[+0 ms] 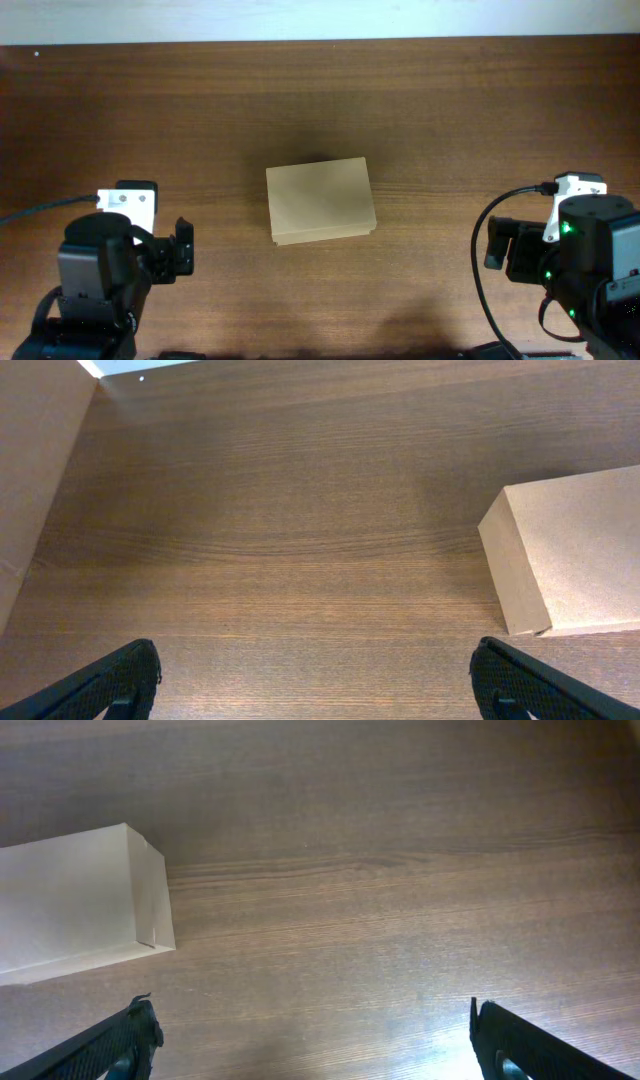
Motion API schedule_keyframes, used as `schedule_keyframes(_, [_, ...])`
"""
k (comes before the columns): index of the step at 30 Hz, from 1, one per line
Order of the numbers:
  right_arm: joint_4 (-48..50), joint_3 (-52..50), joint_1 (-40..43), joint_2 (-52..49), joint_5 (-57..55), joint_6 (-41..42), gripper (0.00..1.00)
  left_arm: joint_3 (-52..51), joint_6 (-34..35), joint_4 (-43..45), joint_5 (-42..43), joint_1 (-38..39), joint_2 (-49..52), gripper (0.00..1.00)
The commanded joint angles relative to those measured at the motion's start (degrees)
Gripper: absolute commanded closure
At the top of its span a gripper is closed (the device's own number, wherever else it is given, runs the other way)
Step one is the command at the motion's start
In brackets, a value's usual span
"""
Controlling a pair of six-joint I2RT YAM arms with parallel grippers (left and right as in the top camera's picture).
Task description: Pack container
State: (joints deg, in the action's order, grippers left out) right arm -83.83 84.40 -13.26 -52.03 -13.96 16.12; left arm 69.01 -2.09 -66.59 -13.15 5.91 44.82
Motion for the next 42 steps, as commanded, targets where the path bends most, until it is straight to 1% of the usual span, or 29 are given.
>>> schedule_keyframes(1, [0.3, -0.2, 0.3, -1.1, -1.3, 0.9, 0.01, -0.3, 0.6, 0.2, -0.8, -0.3, 0.0, 0.01])
schedule_keyframes(20, [0.3, -0.2, 0.3, -9.5, -1.3, 0.9, 0.01, -0.3, 0.6, 0.2, -0.8, -0.3, 0.0, 0.01])
schedule_keyframes(23, [1.5, -0.5, 2.4, -8.2, -3.7, -0.2, 0.01, -0.3, 0.6, 0.2, -0.8, -0.3, 0.0, 0.01])
schedule_keyframes(25, [6.0, -2.1, 5.6, -5.5, -3.7, -0.2, 0.01, -0.3, 0.6, 0.2, -0.8, -0.3, 0.0, 0.01])
schedule_keyframes(28, [14.4, -9.2, 11.5, 2.2, -2.5, -0.2, 0.01, -0.3, 0.6, 0.1, -0.8, -0.3, 0.0, 0.01])
schedule_keyframes(32, [23.3, -22.6, 16.9, 14.1, -1.9, -0.2, 0.01, -0.3, 0.6, 0.2, -0.8, -0.3, 0.0, 0.01])
schedule_keyframes(38, [31.3, -43.0, 20.3, 30.4, -1.4, -0.1, 0.01, -0.3, 0.6, 0.2, -0.8, -0.3, 0.0, 0.01])
schedule_keyframes(39, [34.1, -49.0, 20.8, 35.0, -1.0, 0.1, 0.01, -0.3, 0.6, 0.2, -0.8, -0.3, 0.0, 0.01])
schedule_keyframes(42, [37.7, -56.8, 20.8, 40.6, -1.0, 0.9, 0.01, -0.3, 0.6, 0.2, -0.8, -0.3, 0.0, 0.01])
